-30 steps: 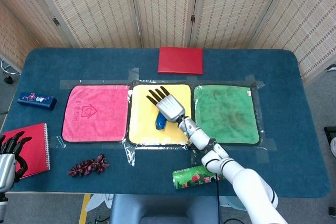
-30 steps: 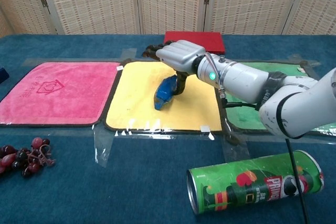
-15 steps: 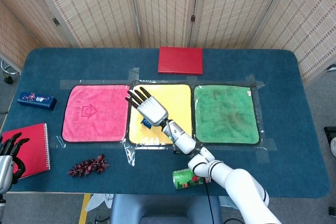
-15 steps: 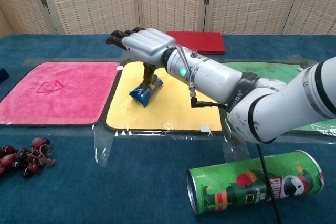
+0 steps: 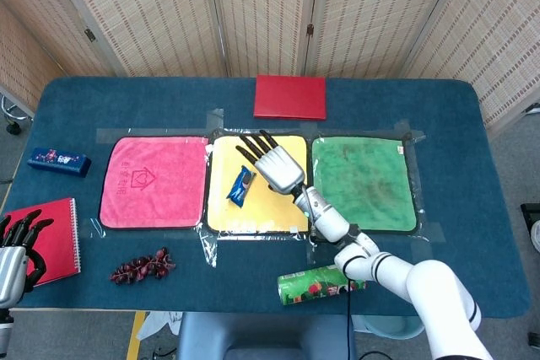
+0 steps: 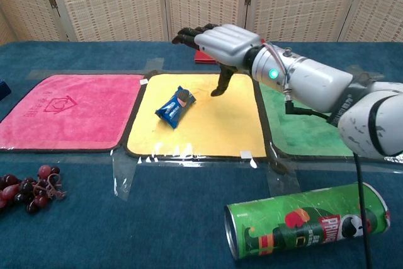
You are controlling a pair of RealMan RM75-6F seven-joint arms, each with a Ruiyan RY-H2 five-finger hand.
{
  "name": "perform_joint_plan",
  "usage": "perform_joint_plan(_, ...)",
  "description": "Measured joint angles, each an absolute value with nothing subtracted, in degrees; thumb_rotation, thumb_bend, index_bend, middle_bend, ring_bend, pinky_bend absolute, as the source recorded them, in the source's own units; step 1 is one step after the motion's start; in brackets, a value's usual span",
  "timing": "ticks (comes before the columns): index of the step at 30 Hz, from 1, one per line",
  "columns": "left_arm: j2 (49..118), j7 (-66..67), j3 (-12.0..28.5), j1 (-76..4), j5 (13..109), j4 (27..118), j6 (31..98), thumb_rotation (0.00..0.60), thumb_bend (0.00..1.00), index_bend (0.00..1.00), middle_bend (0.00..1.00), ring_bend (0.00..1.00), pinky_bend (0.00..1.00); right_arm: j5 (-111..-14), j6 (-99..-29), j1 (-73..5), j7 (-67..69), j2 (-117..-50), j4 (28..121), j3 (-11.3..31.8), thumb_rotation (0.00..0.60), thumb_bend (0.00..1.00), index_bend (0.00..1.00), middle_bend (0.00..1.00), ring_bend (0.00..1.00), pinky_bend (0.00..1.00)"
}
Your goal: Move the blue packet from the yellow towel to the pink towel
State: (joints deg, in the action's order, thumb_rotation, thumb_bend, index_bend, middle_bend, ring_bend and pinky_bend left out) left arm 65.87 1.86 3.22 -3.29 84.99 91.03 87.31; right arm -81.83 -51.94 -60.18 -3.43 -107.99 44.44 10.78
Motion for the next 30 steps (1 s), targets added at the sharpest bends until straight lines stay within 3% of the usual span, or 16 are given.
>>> perform_joint_plan(9, 64.7, 1.5, 4.1, -6.2, 88.0, 91.6, 86.2, 0.6, 0.98, 0.24, 0.14, 0.18, 0.05, -81.2, -57.3, -52.8, -8.1, -93.6, 62.5, 9.3, 0.6, 0.13, 0.0, 0.0, 0.0, 0.0)
perform_joint_plan(19, 63.1, -1.1, 6.2, -14.1, 92.6, 92.7, 80.6, 0.6, 0.98, 0.21, 0.14, 0.18, 0.05, -80.5, -69.5, -36.9, -15.5, -67.9, 92.2, 4.5, 0.6, 0.12, 0.0, 0.0, 0.0, 0.0)
perform_joint_plan(25, 63.0, -3.3, 7.9, -21.6, 95.1, 92.6, 74.2, 0.6, 0.98, 0.17, 0.14, 0.15, 0.05, -82.8, -77.6, -27.2, -14.8, -59.9, 98.9, 0.1, 0.6, 0.13, 0.0, 0.0, 0.0, 0.0)
perform_joint_plan(30, 63.1, -4.1, 9.1, -29.1, 97.3, 92.5, 66.8, 0.6, 0.98, 0.11, 0.11, 0.11, 0.03, -85.6, -82.7, -22.1, -13.4, -57.9, 100.8, -1.8, 0.6, 0.12, 0.0, 0.0, 0.0, 0.0)
